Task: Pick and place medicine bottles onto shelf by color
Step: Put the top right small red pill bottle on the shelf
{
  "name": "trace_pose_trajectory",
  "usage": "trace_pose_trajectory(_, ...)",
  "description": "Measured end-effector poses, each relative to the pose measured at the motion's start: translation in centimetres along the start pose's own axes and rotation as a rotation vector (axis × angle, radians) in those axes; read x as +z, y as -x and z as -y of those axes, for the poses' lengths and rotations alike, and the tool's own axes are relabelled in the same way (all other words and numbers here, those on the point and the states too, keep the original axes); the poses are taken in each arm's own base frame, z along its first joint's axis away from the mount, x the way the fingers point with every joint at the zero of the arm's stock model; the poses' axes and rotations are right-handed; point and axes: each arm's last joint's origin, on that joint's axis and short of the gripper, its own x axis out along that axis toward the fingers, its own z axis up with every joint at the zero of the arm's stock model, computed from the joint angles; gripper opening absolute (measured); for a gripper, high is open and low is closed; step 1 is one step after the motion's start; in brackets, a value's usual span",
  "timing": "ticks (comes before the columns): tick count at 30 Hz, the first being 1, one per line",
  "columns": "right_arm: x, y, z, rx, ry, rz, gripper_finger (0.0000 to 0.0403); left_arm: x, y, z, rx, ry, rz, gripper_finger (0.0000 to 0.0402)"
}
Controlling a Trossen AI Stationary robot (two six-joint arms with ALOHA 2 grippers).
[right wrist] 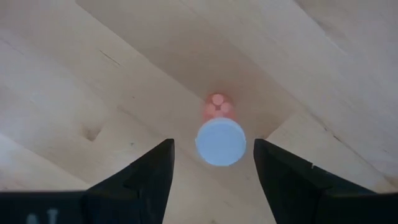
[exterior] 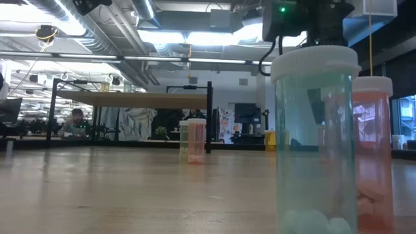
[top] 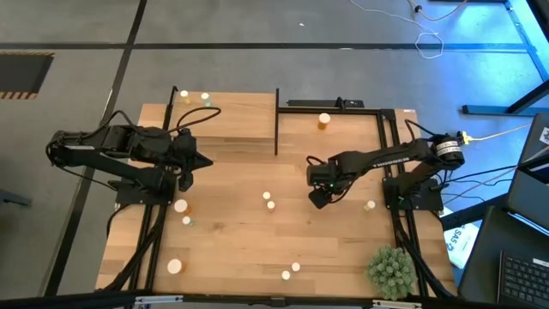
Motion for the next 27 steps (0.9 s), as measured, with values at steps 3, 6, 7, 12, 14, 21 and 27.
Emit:
trace_pose_trajectory(3, 0.2, -0.7, -0.1, -0.021, 0.002, -0.011, 0.0222, 0.0, 0.0, 0.0, 0.0, 0.0, 0.0, 0.0)
trace_pose_trajectory(6, 0.3, -1.1, -0.2, -0.039, 0.001, -0.011, 0.0222, 0.0, 0.0, 0.0, 0.0, 0.0, -0.001, 0.0)
trace_pose_trajectory(7, 0.3, -1.2, -0.2, -0.042, 0.001, -0.013, 0.0222, 0.0, 0.0, 0.0, 0.0, 0.0, 0.0, 0.0)
trace_pose_trajectory(12, 0.4, -1.5, -0.3, -0.047, 0.001, -0.019, 0.0214, 0.0, 0.0, 0.0, 0.0, 0.0, 0.0, 0.0)
trace_pose_trajectory(14, 0.4, -1.5, -0.3, -0.046, 0.0, -0.02, 0.0201, 0.0, 0.0, 0.0, 0.0, 0.0, 0.0, 0.0)
trace_pose_trajectory(21, 0.4, -1.5, -0.3, -0.046, 0.002, -0.02, 0.0135, 0.0, 0.0, 0.0, 0.0, 0.0, 0.0, 0.0)
trace_pose_trajectory(27, 0.3, -1.5, -0.3, -0.035, 0.003, -0.034, 0.0117, 0.0, 0.0, 0.0, 0.0, -0.002, 0.0, 0.0)
